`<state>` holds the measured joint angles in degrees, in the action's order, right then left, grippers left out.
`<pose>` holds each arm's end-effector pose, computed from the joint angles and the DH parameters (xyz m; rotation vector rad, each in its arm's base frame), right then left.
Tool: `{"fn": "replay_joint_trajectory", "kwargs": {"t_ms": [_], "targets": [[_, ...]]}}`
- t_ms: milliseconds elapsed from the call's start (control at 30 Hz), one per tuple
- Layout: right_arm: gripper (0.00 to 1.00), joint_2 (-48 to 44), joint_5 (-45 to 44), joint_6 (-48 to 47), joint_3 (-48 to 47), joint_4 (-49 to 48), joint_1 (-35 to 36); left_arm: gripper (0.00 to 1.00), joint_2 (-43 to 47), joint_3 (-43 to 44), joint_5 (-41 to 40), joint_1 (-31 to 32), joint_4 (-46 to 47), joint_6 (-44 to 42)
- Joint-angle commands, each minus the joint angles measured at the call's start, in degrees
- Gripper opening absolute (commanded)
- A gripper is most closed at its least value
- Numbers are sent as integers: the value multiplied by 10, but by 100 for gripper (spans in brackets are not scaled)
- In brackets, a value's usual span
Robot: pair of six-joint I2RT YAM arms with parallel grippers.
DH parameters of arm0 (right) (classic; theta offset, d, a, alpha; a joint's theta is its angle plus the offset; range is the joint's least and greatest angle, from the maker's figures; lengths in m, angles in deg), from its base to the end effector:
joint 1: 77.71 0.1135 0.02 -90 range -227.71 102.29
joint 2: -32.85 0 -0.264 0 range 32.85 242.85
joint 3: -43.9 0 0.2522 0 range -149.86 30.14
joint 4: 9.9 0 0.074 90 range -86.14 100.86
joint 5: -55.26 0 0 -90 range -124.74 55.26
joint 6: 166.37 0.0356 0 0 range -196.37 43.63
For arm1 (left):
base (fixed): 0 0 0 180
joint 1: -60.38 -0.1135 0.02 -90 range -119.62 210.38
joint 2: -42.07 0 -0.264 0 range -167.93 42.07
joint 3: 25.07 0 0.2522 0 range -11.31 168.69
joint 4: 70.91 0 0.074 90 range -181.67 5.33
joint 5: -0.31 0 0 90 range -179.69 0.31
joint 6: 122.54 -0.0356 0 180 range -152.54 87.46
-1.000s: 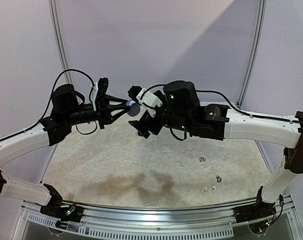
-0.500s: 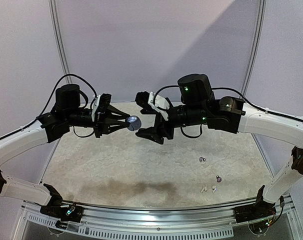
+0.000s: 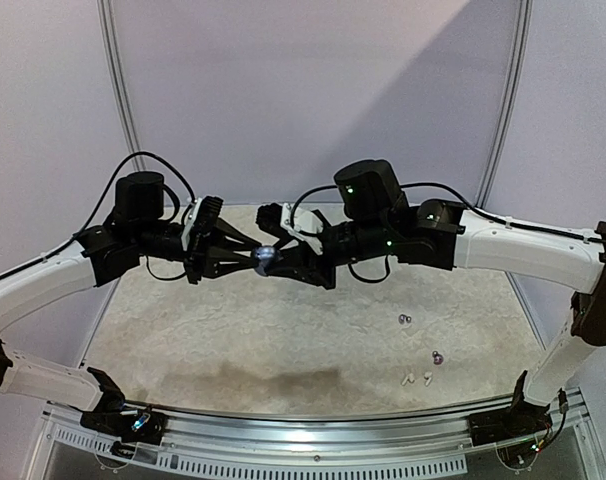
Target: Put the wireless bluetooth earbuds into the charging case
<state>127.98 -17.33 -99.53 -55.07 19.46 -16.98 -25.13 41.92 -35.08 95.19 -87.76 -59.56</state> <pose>0.1827 0.3477 0.3468 -1.5248 1.3991 0.7169 0.1972 -0.1725 0.3282 1.4524 1.1429 -0.9760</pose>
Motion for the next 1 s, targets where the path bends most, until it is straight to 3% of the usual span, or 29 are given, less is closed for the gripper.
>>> {"fn": "replay_joint_trajectory", "kwargs": {"t_ms": [0, 167, 200, 267, 300, 333, 500, 600, 733, 967], "targets": [[23, 12, 29, 15, -18, -1, 0, 0, 6, -3, 7, 14, -10, -4], [9, 7, 37, 42, -12, -10, -1, 2, 10, -7, -6, 16, -4, 19], [6, 4, 36, 47, -9, -10, -1, 22, 11, -10, -16, 16, 7, 33], [2, 0, 25, 64, 1, -18, -1, 77, 15, -19, -38, 17, 31, 58], [0, -3, 12, 81, 9, -26, -1, 95, 19, -25, -55, 17, 51, 70], [0, -11, -6, 97, 22, -41, 0, 99, 22, -32, -75, 18, 66, 87], [0, -65, -57, 188, 92, -146, -1, 99, 43, -72, -155, 19, 146, 177], [0, -108, -53, 223, 134, -237, -1, 99, 47, -76, -114, 19, 168, 222], [0, -157, 0, 224, 182, -342, -2, 96, 37, -74, -37, 26, 198, 221], [0, -176, 33, 195, 210, -449, -2, 81, 3, -64, -48, 50, 397, 323]]}}
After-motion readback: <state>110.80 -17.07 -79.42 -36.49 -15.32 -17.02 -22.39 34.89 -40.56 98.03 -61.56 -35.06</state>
